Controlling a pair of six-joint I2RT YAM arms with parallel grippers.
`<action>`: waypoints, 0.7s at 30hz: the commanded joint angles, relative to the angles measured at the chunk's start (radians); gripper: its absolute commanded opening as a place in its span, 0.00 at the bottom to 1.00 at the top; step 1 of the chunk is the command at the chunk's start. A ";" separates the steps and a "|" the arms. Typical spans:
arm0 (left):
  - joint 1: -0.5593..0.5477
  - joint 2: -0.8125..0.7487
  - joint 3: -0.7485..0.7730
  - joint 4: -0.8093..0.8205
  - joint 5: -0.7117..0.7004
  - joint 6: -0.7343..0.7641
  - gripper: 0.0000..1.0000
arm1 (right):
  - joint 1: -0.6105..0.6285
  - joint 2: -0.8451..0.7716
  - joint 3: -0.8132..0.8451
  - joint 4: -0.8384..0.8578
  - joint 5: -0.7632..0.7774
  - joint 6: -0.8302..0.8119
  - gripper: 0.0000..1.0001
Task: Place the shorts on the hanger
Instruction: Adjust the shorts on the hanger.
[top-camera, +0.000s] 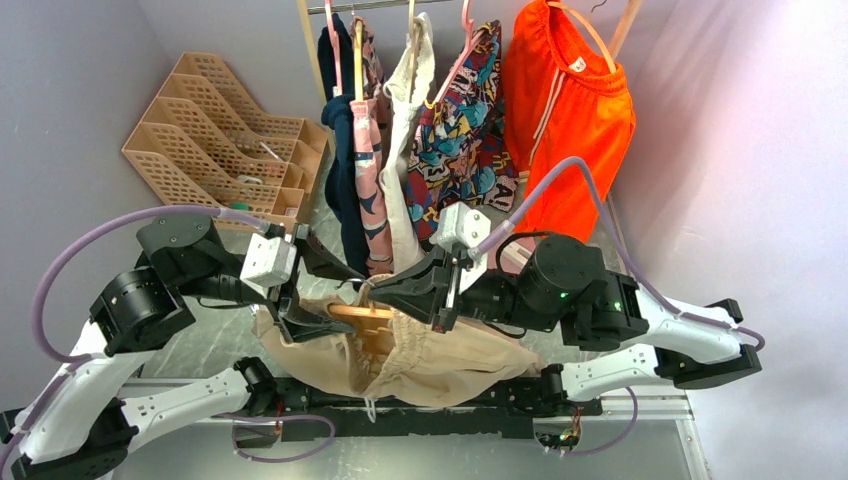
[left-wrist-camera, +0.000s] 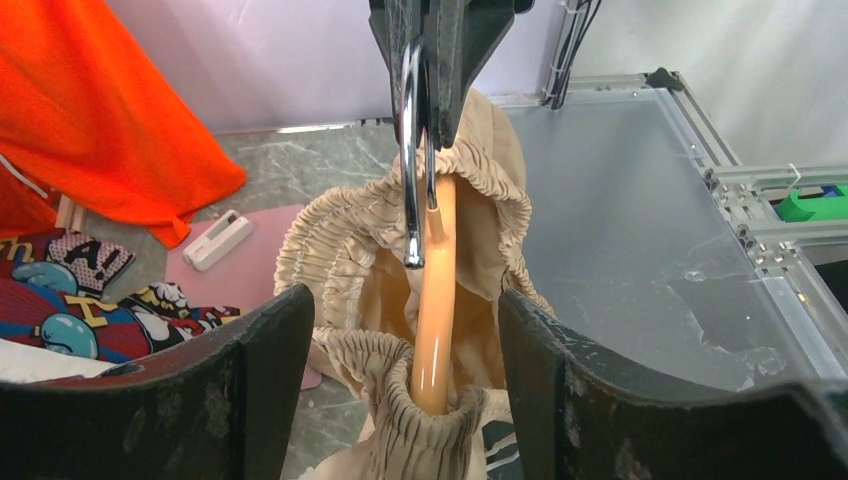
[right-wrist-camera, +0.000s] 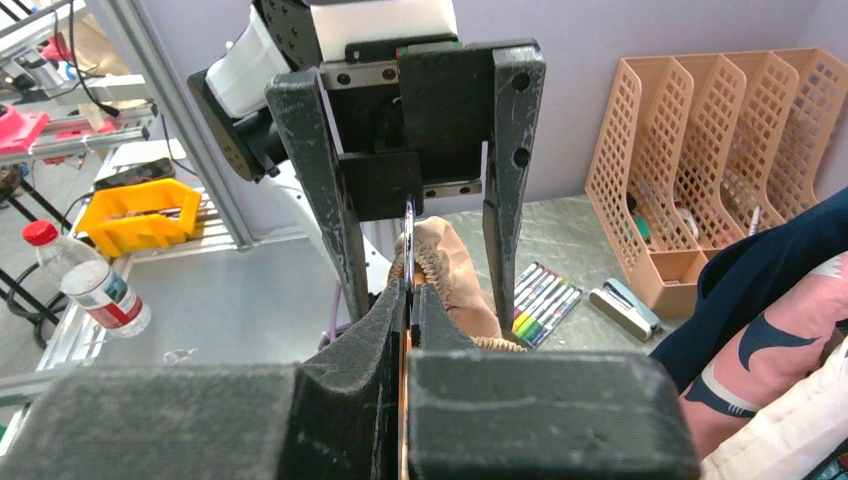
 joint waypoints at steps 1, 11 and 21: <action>0.006 0.004 -0.031 -0.034 0.014 -0.007 0.71 | 0.003 0.008 0.053 0.056 0.031 -0.019 0.00; 0.006 0.007 -0.068 -0.054 -0.033 0.007 0.35 | 0.002 0.030 0.063 0.061 0.033 -0.027 0.00; 0.005 -0.110 -0.096 0.039 -0.190 -0.013 0.07 | 0.002 -0.001 0.069 -0.080 0.113 0.011 0.48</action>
